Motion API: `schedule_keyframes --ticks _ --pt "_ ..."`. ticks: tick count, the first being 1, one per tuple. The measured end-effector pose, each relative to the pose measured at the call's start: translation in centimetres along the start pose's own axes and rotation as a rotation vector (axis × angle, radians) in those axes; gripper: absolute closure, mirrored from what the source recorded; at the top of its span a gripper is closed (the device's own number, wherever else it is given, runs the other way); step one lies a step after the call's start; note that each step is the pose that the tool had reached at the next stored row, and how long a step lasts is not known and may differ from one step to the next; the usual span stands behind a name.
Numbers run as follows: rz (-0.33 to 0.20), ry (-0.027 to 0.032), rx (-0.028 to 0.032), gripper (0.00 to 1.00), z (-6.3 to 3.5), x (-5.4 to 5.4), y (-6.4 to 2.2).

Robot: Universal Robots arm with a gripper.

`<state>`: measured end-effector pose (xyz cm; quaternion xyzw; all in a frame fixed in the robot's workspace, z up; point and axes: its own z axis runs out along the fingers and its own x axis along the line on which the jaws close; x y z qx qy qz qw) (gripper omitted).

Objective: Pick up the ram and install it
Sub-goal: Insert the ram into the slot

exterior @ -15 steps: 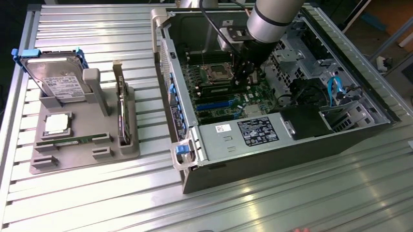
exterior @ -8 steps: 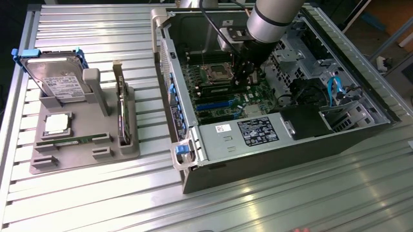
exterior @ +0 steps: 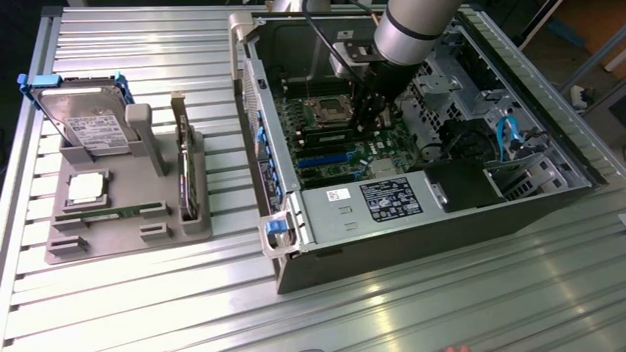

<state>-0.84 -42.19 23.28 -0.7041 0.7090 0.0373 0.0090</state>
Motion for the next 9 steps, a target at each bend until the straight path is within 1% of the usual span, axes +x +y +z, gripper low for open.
schedule_keyframes --ticks 5,9 --pt "0.0 -0.0001 0.0 0.74 -0.01 0.0 0.0" --pt "0.0 0.0001 0.0 0.74 -0.43 -0.03 0.02"
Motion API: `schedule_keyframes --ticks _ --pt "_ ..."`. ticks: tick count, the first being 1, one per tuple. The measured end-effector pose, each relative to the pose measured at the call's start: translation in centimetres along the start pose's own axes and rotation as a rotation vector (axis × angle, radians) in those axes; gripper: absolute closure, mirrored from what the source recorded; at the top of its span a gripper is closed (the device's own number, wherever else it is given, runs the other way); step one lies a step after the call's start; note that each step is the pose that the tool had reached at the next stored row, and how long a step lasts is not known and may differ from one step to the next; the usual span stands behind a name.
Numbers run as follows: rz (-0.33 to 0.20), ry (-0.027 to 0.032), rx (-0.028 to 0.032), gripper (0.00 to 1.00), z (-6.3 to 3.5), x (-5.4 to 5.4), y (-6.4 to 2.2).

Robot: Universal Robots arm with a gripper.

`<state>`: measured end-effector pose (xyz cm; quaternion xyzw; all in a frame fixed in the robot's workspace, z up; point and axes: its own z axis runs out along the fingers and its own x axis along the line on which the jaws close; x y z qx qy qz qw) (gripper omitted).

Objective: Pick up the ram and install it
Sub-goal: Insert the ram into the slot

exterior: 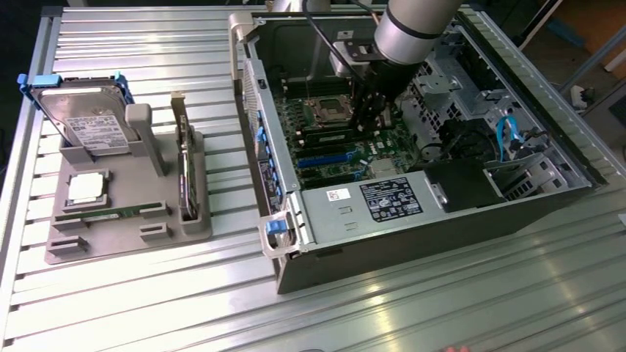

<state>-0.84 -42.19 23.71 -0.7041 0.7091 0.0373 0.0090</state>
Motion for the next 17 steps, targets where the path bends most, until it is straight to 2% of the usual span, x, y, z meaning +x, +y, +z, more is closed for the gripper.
schedule_keyframes --ticks 13,17 --pt "0.0 0.0 0.0 0.74 -3.36 -0.2 0.14" --pt "0.0 0.0006 0.0 0.74 -4.12 -0.3 0.17"
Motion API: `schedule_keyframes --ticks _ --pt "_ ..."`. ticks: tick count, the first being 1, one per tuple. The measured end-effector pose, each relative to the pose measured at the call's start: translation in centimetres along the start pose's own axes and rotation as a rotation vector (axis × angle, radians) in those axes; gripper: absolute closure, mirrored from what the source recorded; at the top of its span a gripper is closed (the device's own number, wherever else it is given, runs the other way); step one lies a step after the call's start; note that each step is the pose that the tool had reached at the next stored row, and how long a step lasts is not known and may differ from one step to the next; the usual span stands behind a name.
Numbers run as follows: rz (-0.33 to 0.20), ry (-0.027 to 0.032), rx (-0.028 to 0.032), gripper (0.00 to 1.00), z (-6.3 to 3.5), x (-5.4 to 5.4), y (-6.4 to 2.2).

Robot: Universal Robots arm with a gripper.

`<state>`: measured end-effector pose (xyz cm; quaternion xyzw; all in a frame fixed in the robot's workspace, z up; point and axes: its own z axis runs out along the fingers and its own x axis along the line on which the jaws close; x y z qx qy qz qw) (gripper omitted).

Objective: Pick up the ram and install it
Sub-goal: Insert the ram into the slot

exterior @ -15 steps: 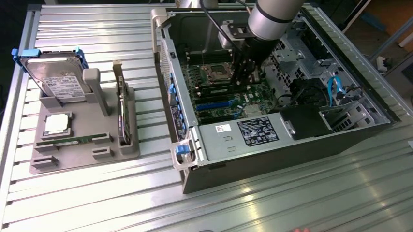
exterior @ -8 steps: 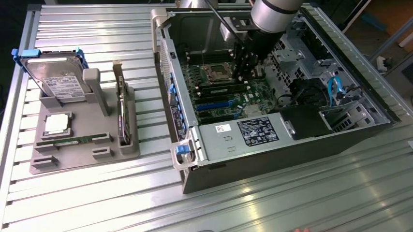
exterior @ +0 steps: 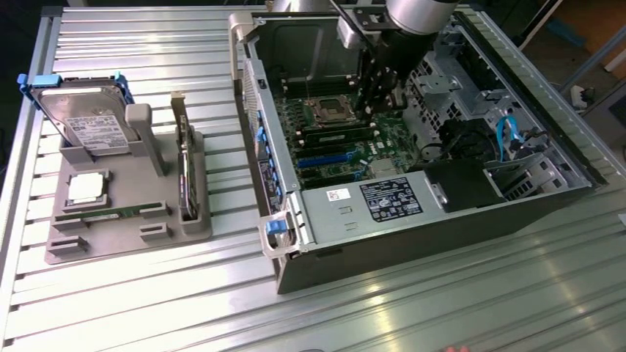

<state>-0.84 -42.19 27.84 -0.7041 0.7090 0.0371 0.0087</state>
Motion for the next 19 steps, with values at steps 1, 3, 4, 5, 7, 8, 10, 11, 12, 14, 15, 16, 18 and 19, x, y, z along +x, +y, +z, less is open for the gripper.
schedule_keyframes --ticks 1,3,4,5,7,8,10,11,12,14,15,16,18,19 --pt "0.0 0.0001 0.0 0.74 -0.14 0.0 0.0" --pt "0.0 0.0004 0.0 0.74 -0.44 0.0 0.02" --pt "0.0 0.0006 0.0 0.74 -0.6 0.0 0.02" --pt "0.0 0.0009 0.0 0.74 -0.76 -0.1 0.03" --pt "0.0 0.0018 0.0 0.74 -1.28 -0.1 0.05" --pt "0.0 0.0022 0.0 0.74 -1.59 -0.1 0.07" --pt "0.0 0.0028 0.0 0.74 -2.04 -0.1 0.08" --pt "0.0 0.0031 0.0 0.74 -2.26 -0.1 0.09" --pt "0.0 0.0035 0.0001 0.74 -2.51 -0.2 0.1" --pt "0.0 0.0045 0.0 0.74 -2.95 -0.2 0.12" --pt "0.0 0.005 0.0 0.74 -3.15 -0.2 0.13" --pt "0.0 0.0056 0.0001 0.74 -3.37 -0.2 0.14" --pt "0.0 0.0069 0.0 0.74 -3.8 -0.2 0.15" --pt "0.0 0.0073 0.0 0.74 -4.0 -0.3 0.16"
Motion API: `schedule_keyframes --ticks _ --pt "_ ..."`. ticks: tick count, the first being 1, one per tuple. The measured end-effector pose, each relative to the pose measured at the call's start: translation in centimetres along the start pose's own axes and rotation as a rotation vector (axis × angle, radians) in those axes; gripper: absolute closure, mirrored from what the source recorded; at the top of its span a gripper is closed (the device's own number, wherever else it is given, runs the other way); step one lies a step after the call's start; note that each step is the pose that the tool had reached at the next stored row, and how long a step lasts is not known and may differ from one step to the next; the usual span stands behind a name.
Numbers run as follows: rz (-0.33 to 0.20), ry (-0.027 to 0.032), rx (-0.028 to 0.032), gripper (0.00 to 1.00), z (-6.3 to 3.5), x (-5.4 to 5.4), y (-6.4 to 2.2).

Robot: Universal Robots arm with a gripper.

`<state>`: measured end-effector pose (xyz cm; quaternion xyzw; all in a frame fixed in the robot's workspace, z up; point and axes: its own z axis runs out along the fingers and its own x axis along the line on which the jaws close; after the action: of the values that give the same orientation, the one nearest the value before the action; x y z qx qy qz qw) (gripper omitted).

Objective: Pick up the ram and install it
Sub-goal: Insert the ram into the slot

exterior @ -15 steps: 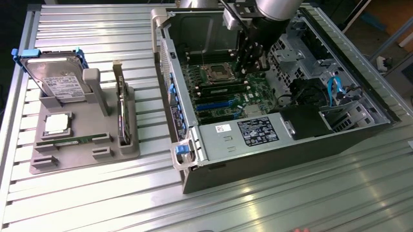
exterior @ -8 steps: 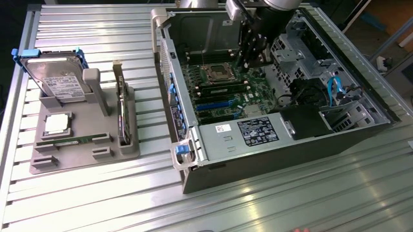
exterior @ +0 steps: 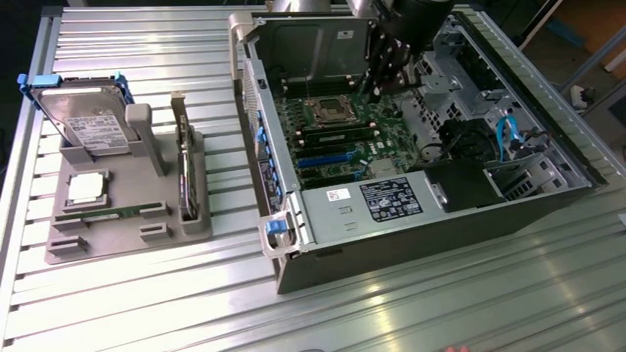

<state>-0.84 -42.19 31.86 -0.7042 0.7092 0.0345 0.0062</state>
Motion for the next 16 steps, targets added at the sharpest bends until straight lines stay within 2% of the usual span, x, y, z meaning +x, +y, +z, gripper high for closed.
schedule_keyframes --ticks 7,16 --pt "0.0 0.002 0.0 0.74 -1.28 -0.1 0.05" --pt "0.001 0.0126 0.0001 0.74 -3.13 -0.2 0.13"
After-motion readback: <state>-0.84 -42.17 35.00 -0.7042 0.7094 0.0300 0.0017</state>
